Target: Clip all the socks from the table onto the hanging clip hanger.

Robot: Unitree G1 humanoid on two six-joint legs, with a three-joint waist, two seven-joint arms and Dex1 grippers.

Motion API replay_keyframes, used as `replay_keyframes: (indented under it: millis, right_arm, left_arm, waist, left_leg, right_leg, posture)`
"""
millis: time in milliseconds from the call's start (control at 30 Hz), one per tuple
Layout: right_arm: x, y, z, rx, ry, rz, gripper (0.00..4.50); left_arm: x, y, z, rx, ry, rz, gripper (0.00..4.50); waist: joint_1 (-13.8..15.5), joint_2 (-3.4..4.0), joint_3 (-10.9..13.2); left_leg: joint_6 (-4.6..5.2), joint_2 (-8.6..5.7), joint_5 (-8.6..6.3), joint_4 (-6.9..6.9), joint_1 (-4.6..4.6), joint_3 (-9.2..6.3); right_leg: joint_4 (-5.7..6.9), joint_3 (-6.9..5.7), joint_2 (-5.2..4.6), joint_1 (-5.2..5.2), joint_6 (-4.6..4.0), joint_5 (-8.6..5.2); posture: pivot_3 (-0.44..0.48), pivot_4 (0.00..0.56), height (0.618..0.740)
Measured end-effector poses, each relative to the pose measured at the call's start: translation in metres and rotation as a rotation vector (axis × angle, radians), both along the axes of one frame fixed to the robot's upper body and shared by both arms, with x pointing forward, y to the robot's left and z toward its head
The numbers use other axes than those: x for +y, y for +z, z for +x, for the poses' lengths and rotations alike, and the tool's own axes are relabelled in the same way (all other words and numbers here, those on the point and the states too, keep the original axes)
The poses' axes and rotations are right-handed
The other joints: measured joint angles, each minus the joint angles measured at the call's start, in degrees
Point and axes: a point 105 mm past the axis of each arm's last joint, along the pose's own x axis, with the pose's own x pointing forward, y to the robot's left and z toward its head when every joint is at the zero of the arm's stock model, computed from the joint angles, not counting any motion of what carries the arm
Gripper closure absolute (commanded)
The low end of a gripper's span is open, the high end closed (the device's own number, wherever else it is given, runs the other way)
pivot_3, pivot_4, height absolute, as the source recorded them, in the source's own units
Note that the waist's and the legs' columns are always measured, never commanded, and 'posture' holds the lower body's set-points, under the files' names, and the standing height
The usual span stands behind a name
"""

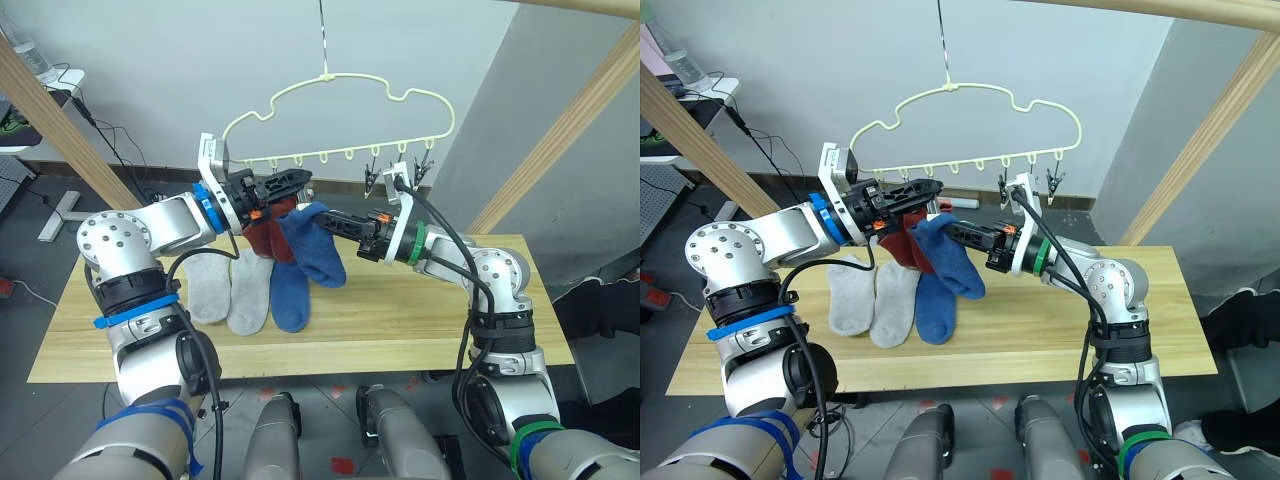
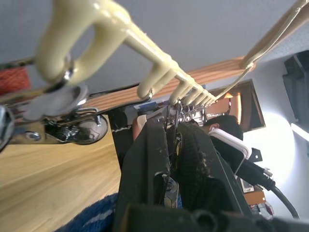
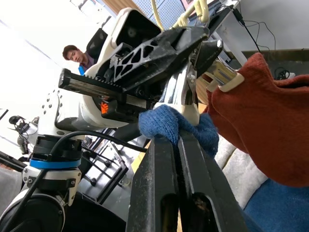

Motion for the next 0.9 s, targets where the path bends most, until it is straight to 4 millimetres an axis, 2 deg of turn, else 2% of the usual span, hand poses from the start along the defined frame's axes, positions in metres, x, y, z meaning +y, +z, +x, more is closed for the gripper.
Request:
replay_keyframes:
  millis: [33,367,400,567,667,733,833,900]
  right_arm:
    - [0.000,0.000,0.000,0.000,0.000,0.000,4.50]
    - [0.002,-0.005,-0.001,0.004,0.004,-0.016,4.50]
    - [0.004,-0.006,-0.001,0.003,0.007,-0.021,4.50]
    - [0.006,-0.009,0.002,-0.014,-0.016,-0.046,4.50]
    - [0.006,-0.013,0.009,-0.010,-0.060,-0.060,3.79]
    - [0.005,-0.015,0.013,-0.013,-0.094,-0.069,3.13]
    - [-0.003,-0.018,0.010,-0.050,-0.129,-0.107,2.03]
    - [-0.013,-0.026,0.006,-0.062,-0.160,-0.146,1.33]
  left_arm:
    - [0.000,0.000,0.000,-0.001,-0.003,-0.002,3.40]
    - [0.000,0.003,-0.004,-0.004,-0.030,-0.016,0.17]
    - [0.002,0.004,-0.004,-0.007,-0.024,-0.012,0.06]
    - [0.013,0.005,-0.006,-0.030,0.015,0.025,0.06]
    - [0.025,-0.001,-0.013,-0.074,0.075,0.152,0.00]
    - [0.030,-0.009,-0.017,-0.126,0.124,0.273,0.00]
    - [0.028,-0.018,-0.026,-0.236,0.142,0.394,0.00]
    - [0.025,-0.020,-0.030,-0.291,0.144,0.415,0.00]
  waist:
    - [0.0,0.00,0.0]
    - [0.0,0.00,0.0]
    - [0.0,0.00,0.0]
    - [-0.1,0.00,0.0]
    - [-0.1,0.00,0.0]
    - [0.1,-0.01,0.0]
    - [0.5,0.00,0.0]
    - [1.1,0.00,0.0]
  left_leg:
    - [0.00,0.00,0.00,0.00,0.00,0.00]
    - [0.00,0.01,0.00,0.00,0.00,-0.01]
    - [0.00,0.01,0.00,0.00,0.00,0.00]
    - [0.00,0.01,0.00,0.00,0.00,0.02]
    - [-0.01,0.02,0.01,-0.13,0.00,0.04]
    - [-0.02,0.02,0.01,-0.23,-0.01,0.05]
    - [-0.03,0.00,0.02,-0.38,-0.02,0.05]
    - [-0.02,-0.04,0.02,-0.45,-0.03,0.08]
  right_leg:
    - [0.00,0.00,0.00,0.00,0.00,0.00]
    - [0.01,-0.01,0.00,0.00,0.00,0.00]
    - [0.01,-0.01,0.00,-0.01,0.00,0.00]
    - [0.00,0.03,0.00,-0.01,0.00,0.00]
    - [0.02,0.06,0.00,-0.08,-0.01,0.00]
    - [0.01,0.06,-0.01,-0.15,-0.02,0.00]
    - [-0.12,0.03,-0.09,-0.16,-0.04,-0.01]
    - [-0.18,0.04,-0.21,-0.16,-0.05,-0.02]
  posture:
    - [-0.047,0.241,0.740]
    - [-0.028,0.229,0.740]
    - [-0.028,0.229,0.740]
    - [-0.024,0.225,0.740]
    - [-0.022,0.227,0.740]
    - [-0.022,0.226,0.740]
    - [-0.016,0.227,0.740]
    - [-0.013,0.230,0.740]
